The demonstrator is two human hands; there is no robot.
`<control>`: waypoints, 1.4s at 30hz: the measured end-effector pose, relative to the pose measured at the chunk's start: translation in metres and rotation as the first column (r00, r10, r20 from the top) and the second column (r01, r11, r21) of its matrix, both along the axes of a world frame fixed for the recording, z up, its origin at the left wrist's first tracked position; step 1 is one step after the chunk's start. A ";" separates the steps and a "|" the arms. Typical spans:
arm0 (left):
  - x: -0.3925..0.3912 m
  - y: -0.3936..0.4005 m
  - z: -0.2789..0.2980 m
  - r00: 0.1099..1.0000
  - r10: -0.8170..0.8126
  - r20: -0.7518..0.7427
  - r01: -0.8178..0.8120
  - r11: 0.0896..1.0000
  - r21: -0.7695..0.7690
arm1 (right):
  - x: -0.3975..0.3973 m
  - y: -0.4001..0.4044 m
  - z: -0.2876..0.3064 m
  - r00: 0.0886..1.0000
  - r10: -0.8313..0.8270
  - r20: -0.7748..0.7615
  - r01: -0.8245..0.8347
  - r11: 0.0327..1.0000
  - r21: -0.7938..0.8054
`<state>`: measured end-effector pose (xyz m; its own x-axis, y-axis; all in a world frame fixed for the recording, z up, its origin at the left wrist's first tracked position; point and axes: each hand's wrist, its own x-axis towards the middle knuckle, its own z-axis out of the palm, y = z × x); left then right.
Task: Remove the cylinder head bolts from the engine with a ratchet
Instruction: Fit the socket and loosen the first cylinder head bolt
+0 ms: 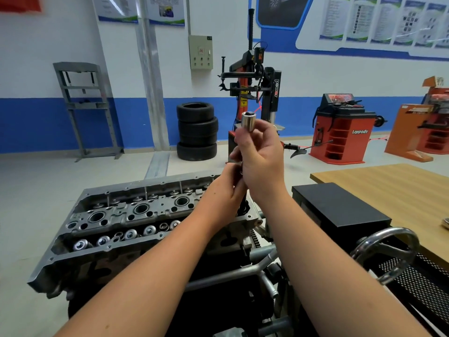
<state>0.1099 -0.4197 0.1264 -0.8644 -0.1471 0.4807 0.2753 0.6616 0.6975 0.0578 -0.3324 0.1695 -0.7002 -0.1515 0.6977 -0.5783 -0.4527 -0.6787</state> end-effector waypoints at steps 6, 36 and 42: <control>-0.003 -0.002 -0.006 0.999 -0.045 0.030 0.044 0.999 0.033 | -0.003 0.008 -0.017 0.997 -0.071 -0.030 0.071 0.997 0.004; -0.004 -0.006 -0.005 0.990 -0.144 0.008 0.140 0.976 0.168 | -0.015 0.015 -0.050 0.938 -0.264 -0.225 0.289 0.953 0.089; -0.005 -0.006 -0.004 0.991 -0.136 0.011 0.132 0.976 0.170 | -0.014 0.020 -0.049 0.950 -0.219 -0.222 0.256 0.955 0.153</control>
